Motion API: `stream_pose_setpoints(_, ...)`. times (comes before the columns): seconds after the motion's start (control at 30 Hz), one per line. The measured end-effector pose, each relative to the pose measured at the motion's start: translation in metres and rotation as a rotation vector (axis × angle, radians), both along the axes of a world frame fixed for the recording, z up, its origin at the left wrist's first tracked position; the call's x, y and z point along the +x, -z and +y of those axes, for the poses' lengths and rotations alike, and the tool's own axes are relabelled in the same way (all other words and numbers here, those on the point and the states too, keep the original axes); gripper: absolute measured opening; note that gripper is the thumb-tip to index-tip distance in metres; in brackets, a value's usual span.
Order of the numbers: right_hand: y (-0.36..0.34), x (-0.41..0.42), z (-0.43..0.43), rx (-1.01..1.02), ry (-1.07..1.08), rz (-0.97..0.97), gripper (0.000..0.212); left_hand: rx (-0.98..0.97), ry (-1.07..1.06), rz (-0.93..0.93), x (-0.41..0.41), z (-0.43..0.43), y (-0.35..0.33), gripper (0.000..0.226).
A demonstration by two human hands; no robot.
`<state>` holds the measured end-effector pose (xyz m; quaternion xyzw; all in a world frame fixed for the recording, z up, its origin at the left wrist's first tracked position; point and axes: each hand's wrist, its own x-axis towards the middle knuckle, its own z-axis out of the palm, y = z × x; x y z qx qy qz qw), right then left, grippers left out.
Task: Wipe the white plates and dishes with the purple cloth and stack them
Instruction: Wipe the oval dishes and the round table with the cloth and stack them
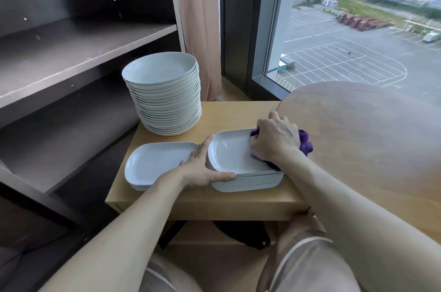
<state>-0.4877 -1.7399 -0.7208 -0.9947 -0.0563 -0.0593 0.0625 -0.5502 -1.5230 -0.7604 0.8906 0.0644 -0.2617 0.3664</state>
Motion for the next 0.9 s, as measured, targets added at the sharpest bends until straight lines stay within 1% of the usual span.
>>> stream_pose_setpoints(0.1, 0.014, -0.003, 0.011, 0.035, 0.064, -0.076, 0.031, 0.017, 0.011, -0.003, 0.001, 0.000, 0.001, 0.141)
stream_pose_setpoints(0.23, 0.015, -0.004, 0.025, 0.032, 0.039, -0.098, 0.031, 0.013, 0.042, -0.008, 0.001, -0.001, 0.000, 0.139)
stream_pose_setpoints(0.37, 0.012, -0.016, 0.053, 0.057, -0.068, -0.095, 0.033, -0.001, 0.061, -0.050, -0.001, -0.002, -0.001, 0.136)
stream_pose_setpoints(0.5, 0.011, -0.033, 0.088, 0.090, -0.233, -0.071, 0.032, -0.008, 0.081, -0.130, 0.000, -0.005, -0.002, 0.151)
stream_pose_setpoints(0.6, 0.009, -0.035, 0.090, 0.128, -0.266, -0.032, 0.033, 0.010, 0.092, -0.157, 0.001, -0.005, -0.001, 0.150)
stream_pose_setpoints(0.7, 0.005, -0.037, 0.080, 0.147, -0.356, 0.034, 0.032, 0.021, 0.095, -0.156, 0.001, -0.006, -0.001, 0.144)
stream_pose_setpoints(0.8, 0.000, -0.039, 0.070, 0.135, -0.442, 0.123, 0.027, 0.022, 0.105, -0.138, -0.001, -0.004, -0.005, 0.140)
stream_pose_setpoints(0.9, -0.005, -0.043, 0.056, 0.166, -0.455, 0.188, 0.021, 0.060, 0.091, -0.105, -0.004, -0.006, -0.007, 0.136)
